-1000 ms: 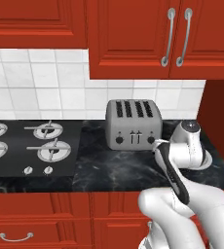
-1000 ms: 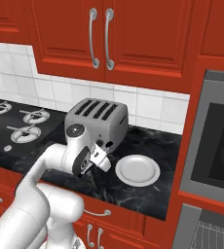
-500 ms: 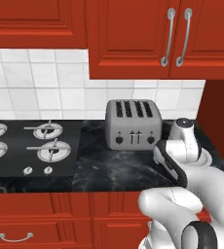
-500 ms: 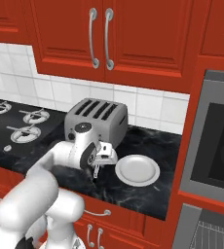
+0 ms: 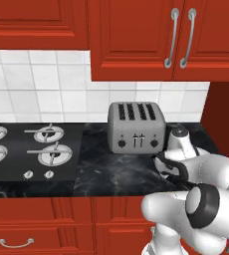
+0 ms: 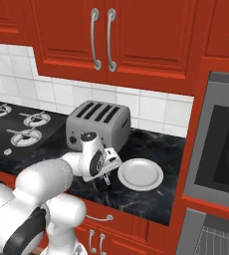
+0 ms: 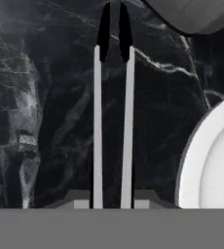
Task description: Pick up the tongs from the counter and place them near the plate next to the oven.
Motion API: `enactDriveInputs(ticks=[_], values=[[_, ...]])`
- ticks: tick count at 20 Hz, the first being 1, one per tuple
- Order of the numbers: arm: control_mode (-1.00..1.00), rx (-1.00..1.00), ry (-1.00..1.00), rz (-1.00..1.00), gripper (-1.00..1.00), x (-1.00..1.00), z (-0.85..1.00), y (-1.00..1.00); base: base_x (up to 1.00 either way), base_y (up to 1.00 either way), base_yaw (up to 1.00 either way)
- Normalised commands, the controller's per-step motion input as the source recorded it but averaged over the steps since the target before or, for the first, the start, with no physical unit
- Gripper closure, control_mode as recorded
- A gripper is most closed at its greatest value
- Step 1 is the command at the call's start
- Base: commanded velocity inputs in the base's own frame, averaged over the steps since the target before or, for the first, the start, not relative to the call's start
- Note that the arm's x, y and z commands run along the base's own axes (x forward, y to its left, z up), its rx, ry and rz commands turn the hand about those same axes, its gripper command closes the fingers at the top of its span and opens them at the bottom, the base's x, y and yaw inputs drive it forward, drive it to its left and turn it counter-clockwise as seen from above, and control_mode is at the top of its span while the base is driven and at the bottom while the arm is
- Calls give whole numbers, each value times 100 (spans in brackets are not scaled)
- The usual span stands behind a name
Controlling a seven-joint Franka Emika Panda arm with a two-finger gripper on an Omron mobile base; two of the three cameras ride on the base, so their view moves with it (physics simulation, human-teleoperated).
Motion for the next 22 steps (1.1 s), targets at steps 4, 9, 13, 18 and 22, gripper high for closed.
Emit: enactDriveInputs(ticks=[4, 9, 13, 18, 22], values=[[-100, -4, 0, 27, 100, 11, -76, -3, 0, 0, 0], [-100, -5, 0, 19, 100, 15, -70, 0, 0, 0, 0], [-100, -4, -2, 15, -100, 3, -44, 3, 0, 0, 0], [-100, -3, -14, 9, -100, -37, -5, 34, 0, 0, 0], [-100, 0, -19, 7, -100, -56, 9, 15, 0, 0, 0]])
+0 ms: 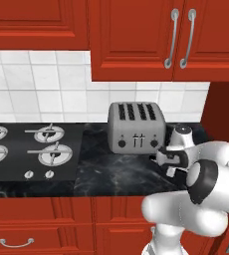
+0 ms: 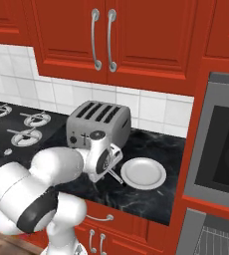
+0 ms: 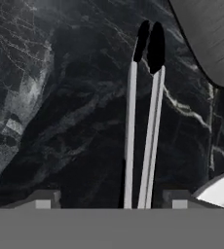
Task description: Pick up the tongs from the counter and place them near the plate next to the oven.
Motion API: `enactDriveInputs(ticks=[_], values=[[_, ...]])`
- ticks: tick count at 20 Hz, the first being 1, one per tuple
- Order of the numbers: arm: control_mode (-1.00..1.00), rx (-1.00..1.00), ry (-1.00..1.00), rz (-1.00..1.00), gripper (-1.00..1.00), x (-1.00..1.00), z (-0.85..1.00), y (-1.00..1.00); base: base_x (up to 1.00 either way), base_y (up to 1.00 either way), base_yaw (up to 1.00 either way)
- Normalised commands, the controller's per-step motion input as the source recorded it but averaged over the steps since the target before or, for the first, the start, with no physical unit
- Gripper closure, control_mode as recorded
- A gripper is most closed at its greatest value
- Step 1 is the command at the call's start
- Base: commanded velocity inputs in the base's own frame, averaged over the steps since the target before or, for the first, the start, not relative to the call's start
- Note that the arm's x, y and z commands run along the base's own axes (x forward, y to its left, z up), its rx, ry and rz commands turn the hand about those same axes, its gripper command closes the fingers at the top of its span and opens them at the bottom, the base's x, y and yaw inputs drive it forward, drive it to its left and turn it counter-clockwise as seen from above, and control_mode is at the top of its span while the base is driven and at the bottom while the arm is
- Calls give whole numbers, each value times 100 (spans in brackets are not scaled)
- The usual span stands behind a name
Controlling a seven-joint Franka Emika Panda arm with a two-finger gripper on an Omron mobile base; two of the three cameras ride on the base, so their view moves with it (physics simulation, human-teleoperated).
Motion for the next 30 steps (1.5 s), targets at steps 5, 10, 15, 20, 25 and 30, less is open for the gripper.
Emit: enactDriveInputs(ticks=[5, 10, 15, 20, 25, 30], values=[[-100, 8, -30, 4, -100, -55, 67, 0, 0, 0, 0], [-100, 9, -18, 2, -100, -67, 100, 1, 0, 0, 0], [-100, -14, 26, 0, -100, -48, 99, 64, 0, 0, 0], [-100, -27, 22, 0, -100, -33, 88, 100, 0, 0, 0], [-100, -25, -4, 0, -100, -49, 52, 100, 0, 0, 0], [-100, -24, -22, 0, -100, -57, 28, 95, 0, 0, 0]])
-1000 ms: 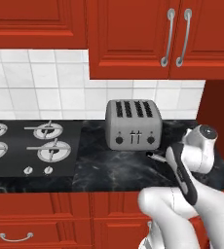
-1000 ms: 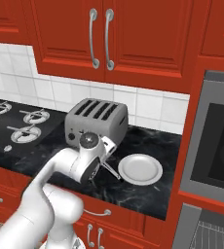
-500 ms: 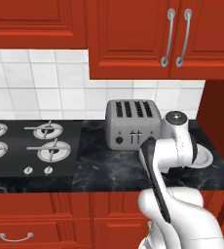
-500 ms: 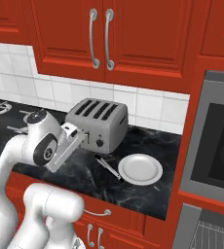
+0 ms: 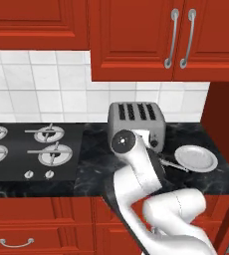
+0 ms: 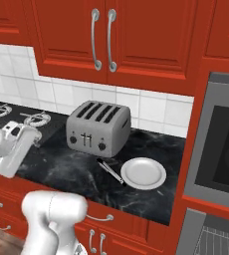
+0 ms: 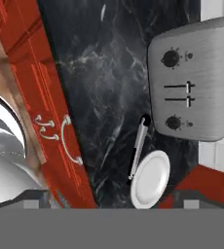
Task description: Pick up the tongs from the counter and place them near the plate next to the oven.
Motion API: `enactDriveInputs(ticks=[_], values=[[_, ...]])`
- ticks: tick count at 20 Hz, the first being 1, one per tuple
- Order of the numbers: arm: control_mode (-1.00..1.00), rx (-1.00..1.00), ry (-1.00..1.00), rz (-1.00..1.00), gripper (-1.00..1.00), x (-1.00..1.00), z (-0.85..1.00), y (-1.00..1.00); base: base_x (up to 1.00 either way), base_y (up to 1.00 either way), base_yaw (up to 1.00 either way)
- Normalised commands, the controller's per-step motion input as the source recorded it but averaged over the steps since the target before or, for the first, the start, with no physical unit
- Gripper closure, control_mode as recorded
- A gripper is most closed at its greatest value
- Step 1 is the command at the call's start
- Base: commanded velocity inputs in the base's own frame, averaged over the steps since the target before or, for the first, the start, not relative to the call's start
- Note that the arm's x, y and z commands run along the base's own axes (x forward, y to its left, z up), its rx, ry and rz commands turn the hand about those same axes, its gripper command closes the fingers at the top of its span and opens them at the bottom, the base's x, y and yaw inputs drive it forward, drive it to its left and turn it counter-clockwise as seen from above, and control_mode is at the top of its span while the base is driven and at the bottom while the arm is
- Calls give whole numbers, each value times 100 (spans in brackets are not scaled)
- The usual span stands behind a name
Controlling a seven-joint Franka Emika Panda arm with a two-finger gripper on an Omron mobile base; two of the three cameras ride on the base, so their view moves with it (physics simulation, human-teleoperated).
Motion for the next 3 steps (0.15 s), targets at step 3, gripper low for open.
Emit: enactDriveInputs(ticks=[3], values=[[-100, -26, -11, 0, -100, -33, 5, 80, 0, 0, 0]])
